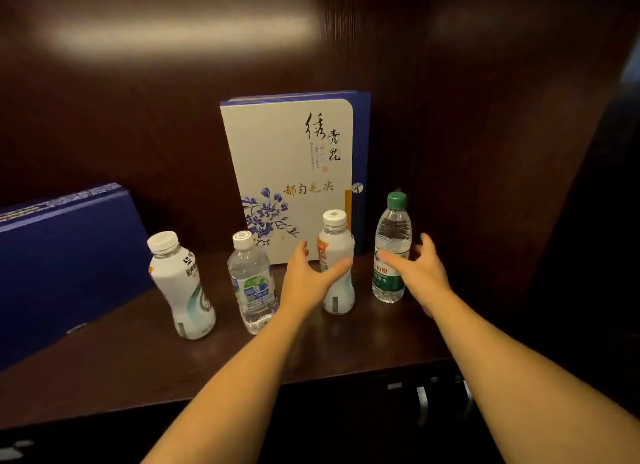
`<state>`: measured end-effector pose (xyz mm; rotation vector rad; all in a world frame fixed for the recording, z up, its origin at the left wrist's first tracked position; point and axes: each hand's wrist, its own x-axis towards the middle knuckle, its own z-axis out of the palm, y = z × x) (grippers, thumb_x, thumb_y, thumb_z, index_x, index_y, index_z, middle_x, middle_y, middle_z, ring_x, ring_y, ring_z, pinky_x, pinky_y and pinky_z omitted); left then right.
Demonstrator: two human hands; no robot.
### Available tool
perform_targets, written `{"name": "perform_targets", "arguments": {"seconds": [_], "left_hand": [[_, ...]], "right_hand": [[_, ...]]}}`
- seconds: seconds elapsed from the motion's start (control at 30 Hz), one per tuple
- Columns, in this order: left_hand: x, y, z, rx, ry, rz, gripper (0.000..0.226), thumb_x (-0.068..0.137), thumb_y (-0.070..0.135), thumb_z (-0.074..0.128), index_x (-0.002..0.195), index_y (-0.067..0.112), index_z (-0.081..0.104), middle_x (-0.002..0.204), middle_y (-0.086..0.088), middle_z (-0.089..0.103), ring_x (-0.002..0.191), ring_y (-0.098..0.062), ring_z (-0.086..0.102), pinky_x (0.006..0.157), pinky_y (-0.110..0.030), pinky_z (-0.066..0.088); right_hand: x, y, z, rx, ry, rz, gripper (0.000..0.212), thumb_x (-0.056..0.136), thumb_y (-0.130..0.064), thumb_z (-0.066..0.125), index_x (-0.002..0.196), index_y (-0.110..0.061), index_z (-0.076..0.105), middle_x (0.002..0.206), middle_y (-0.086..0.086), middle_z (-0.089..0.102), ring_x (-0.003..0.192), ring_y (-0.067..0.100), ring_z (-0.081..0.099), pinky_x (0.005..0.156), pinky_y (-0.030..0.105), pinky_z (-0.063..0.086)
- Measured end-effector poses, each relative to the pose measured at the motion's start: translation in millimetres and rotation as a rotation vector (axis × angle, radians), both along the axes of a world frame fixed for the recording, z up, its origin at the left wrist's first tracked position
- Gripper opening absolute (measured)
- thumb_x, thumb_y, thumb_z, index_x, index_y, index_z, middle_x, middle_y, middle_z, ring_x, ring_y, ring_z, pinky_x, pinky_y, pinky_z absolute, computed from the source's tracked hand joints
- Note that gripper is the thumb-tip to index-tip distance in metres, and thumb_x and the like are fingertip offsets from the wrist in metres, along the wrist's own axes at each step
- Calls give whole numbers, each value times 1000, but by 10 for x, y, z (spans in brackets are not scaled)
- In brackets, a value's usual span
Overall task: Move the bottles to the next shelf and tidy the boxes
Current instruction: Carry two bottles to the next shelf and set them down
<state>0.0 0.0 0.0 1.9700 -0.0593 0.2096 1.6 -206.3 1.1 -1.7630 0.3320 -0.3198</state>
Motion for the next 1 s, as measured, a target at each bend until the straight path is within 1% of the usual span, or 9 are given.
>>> {"name": "perform_targets", "arguments": {"seconds": [0.1, 0.2, 0.37, 0.53, 0.63, 0.73, 0.8, 0.93, 1.0], "left_hand": [[55, -62, -214, -48, 63, -11, 113, 55, 65, 78, 147, 21, 27, 149, -2, 40, 132, -20, 42, 104, -43, 41], [106, -118, -462, -115, 63, -56, 92, 58, 54, 82, 136, 33, 38, 135, 7, 54, 117, -10, 54, 89, -31, 49], [179, -202, -634, -102, 35, -32, 65, 68, 41, 79, 122, 39, 42, 120, 10, 59, 107, -8, 57, 93, -42, 50], [120, -225, -632, -122, 22, -34, 55, 73, 27, 78, 118, 34, 48, 116, 8, 63, 105, -13, 60, 91, -45, 51], [-46, -274, -607, -127, 19, -83, 51, 71, 30, 79, 108, 45, 49, 113, 14, 63, 102, -8, 61, 87, -39, 52], [-262, -359, -536, -142, 1, -160, 50, 63, 43, 79, 100, 56, 50, 106, 22, 65, 97, 0, 62, 78, -28, 52], [-413, -450, -466, -151, -24, -224, 50, 58, 49, 78, 97, 62, 49, 103, 26, 66, 95, 6, 61, 74, -24, 51], [-654, -686, -347, -181, -63, -389, 54, 61, 44, 80, 102, 63, 50, 107, 28, 65, 98, 5, 62, 77, -27, 53], [-761, -851, -305, -161, -81, -492, 56, 62, 45, 80, 103, 64, 49, 108, 33, 63, 99, 7, 61, 76, -22, 53]], "right_hand": [[94, 38, -177, 27, 18, 42, 108, 62, -37, 87, 149, -25, 25, 140, 5, 52, 124, 28, 52, 99, 46, 46], [209, 64, -374, 70, -10, 67, 89, 60, -30, 88, 137, -26, 42, 118, -3, 64, 107, 21, 62, 85, 37, 51], [319, 44, -553, 74, -43, 48, 66, 65, -25, 86, 122, -25, 52, 107, -3, 66, 98, 20, 65, 86, 41, 54], [148, 22, -567, -54, -48, 36, 60, 64, -31, 85, 117, -26, 57, 99, -6, 67, 91, 17, 65, 77, 33, 53], [-97, -14, -562, -83, -48, 6, 58, 61, -36, 84, 113, -30, 58, 92, -13, 67, 86, 12, 66, 70, 26, 51], [-413, -76, -526, -120, -52, -28, 59, 59, -42, 83, 111, -35, 57, 84, -21, 64, 78, 4, 62, 62, 18, 46], [-672, -135, -480, -115, -62, -72, 57, 58, -44, 81, 109, -37, 57, 84, -21, 66, 79, 2, 64, 63, 18, 48], [-1218, -292, -483, -97, -83, -209, 53, 58, -45, 81, 104, -38, 56, 85, -16, 69, 78, -1, 64, 60, 15, 47], [-1491, -442, -486, -86, -96, -291, 52, 58, -44, 81, 103, -38, 55, 84, -14, 69, 75, -1, 65, 59, 17, 48]]}}
